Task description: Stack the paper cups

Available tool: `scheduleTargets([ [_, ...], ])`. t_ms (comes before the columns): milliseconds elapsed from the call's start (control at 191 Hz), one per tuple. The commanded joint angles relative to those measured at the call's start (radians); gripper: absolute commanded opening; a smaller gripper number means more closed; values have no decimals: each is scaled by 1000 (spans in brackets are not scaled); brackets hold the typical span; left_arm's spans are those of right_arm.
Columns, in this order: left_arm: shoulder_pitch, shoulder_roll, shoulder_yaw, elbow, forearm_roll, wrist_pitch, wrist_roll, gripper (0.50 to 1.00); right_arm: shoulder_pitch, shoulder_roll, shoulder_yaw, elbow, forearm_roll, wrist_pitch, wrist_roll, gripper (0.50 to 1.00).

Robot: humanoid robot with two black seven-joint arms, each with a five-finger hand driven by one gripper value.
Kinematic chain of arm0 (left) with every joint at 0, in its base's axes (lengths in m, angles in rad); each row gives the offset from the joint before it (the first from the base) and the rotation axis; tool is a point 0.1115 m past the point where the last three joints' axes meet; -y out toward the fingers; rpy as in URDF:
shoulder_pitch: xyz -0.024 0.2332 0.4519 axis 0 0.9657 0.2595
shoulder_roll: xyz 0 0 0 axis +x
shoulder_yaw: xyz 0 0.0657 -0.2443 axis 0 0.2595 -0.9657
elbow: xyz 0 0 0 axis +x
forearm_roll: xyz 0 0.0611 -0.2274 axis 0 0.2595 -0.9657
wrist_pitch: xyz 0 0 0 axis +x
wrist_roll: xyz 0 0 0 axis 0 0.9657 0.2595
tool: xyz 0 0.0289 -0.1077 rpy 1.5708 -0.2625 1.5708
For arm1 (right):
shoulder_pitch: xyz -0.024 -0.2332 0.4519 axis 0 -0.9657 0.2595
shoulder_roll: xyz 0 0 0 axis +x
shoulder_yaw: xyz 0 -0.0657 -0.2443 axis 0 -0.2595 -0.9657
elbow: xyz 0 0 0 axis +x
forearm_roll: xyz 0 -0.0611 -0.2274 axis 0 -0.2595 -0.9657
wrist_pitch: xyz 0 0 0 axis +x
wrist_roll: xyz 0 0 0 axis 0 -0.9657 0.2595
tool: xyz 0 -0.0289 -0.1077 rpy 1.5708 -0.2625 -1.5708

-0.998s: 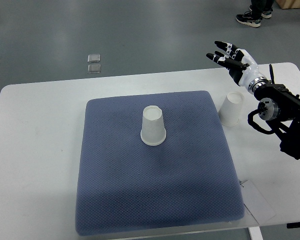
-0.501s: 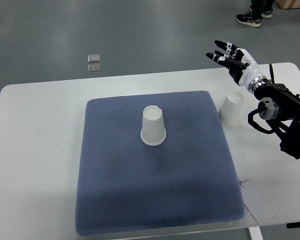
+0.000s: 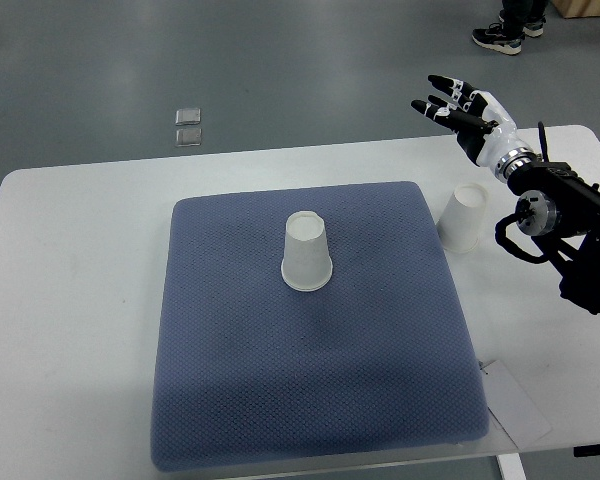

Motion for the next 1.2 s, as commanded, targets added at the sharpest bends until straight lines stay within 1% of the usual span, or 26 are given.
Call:
scheduleTargets([
  [0, 0, 0, 0, 0, 0, 0, 0, 1000, -4, -3, 0, 0, 1, 2, 13, 911],
  [120, 0, 0, 0, 0, 0, 0, 0, 1000, -4, -7, 0, 0, 0, 18, 43, 911],
  [538, 0, 0, 0, 0, 0, 0, 0, 1000, -3, -14, 0, 4, 1, 20, 44, 911],
  [658, 0, 0, 0, 0, 0, 0, 0, 1000, -3, -46, -1, 14, 0, 29, 44, 911],
  [731, 0, 0, 0, 0, 0, 0, 0, 1000, -1, -80, -5, 15, -4, 75, 44, 911],
  [799, 0, 0, 0, 0, 0, 0, 0, 1000, 2, -122, -14, 15, -17, 136, 44, 909],
  [893, 0, 0, 0, 0, 0, 0, 0, 1000, 5, -188, -25, 21, -30, 189, 44, 911],
  [972, 0, 0, 0, 0, 0, 0, 0, 1000, 15, -238, -26, 26, -97, 236, 44, 911],
  [1029, 0, 0, 0, 0, 0, 0, 0, 1000, 22, -268, -26, 27, -200, 285, 47, 909],
  [1107, 0, 0, 0, 0, 0, 0, 0, 1000, 28, -291, -26, 40, -296, 316, 56, 909],
  [1196, 0, 0, 0, 0, 0, 0, 0, 1000, 31, -311, -31, 70, -396, 321, 56, 909],
])
